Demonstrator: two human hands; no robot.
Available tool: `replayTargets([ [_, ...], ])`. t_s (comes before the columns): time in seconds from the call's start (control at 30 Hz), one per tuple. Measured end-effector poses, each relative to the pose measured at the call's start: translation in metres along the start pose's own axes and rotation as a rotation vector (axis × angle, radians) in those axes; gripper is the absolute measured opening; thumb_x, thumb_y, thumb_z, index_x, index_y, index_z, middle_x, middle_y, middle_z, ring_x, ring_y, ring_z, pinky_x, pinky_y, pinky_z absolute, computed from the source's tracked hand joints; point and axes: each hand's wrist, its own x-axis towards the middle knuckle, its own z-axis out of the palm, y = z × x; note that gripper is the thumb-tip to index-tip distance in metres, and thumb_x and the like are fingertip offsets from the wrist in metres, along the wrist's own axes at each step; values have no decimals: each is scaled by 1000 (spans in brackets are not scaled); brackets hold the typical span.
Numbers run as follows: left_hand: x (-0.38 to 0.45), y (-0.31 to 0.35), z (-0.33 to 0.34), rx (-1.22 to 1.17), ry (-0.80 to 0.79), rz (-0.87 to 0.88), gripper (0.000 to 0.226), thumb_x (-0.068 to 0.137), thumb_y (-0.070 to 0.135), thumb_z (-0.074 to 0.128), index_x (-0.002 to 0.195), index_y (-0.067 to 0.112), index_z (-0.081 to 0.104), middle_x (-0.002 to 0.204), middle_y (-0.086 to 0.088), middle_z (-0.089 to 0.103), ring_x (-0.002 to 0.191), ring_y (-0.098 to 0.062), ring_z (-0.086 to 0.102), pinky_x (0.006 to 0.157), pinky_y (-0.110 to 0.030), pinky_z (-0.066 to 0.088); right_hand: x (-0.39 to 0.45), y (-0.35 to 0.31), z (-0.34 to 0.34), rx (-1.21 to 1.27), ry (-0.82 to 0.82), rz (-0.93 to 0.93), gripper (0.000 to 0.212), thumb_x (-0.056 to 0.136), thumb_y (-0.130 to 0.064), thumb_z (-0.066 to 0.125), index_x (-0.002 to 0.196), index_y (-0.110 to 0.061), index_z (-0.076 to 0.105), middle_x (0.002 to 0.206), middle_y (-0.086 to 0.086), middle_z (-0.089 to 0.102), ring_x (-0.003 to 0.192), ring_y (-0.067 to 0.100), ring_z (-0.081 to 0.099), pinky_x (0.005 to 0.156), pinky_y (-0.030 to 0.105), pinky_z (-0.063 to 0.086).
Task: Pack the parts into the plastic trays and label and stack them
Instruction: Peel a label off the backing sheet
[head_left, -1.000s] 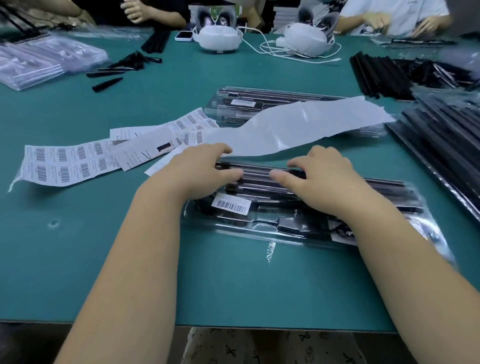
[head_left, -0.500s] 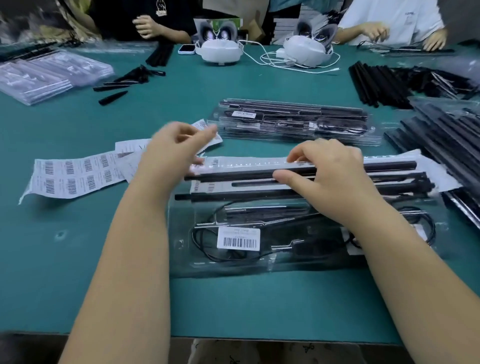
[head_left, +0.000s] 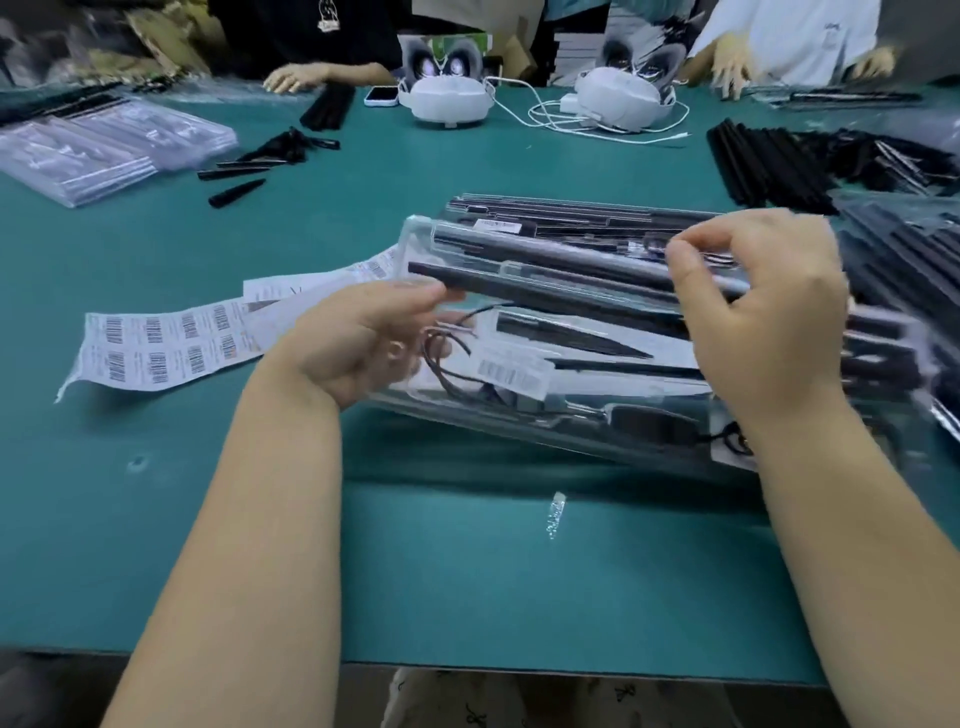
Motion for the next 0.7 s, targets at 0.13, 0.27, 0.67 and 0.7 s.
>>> replayTargets([
  [0.13, 3, -1, -15, -152, 108, -48, 30, 57, 30, 81, 80, 13, 74, 92, -10, 70, 63, -16, 65, 72, -29, 44, 6, 8, -10, 15, 48, 105, 25, 91, -25, 51, 93, -9, 70, 94, 9, 67, 99, 31, 55, 88, 43, 40],
  [0.27, 0, 0, -28, -323, 199, -52, 24, 69, 27, 74, 87, 11, 78, 110, -7, 70, 90, -25, 70, 91, -47, 51, 16, 35, -20, -132, 20, 449, 35, 86, -35, 53, 115, -15, 60, 119, 16, 53, 114, 35, 43, 95, 46, 35],
  [0.67, 79, 78, -20, -269, 373, 28, 10, 89, 7, 58, 98, 2, 57, 83, -12, 66, 49, -10, 65, 50, -16, 53, 78, 94, 8, 377, 15, 843, 25, 82, -34, 59, 76, -10, 54, 71, 11, 39, 61, 20, 36, 56, 31, 32],
  [0.7, 94, 79, -18, -170, 424, 73, 10, 90, 0, 55, 100, 1, 55, 89, -15, 63, 50, -11, 66, 54, -18, 55, 81, 102, 17, 324, -11, 828, 31, 84, -36, 59, 78, -6, 55, 72, 11, 40, 64, 21, 36, 58, 32, 31],
])
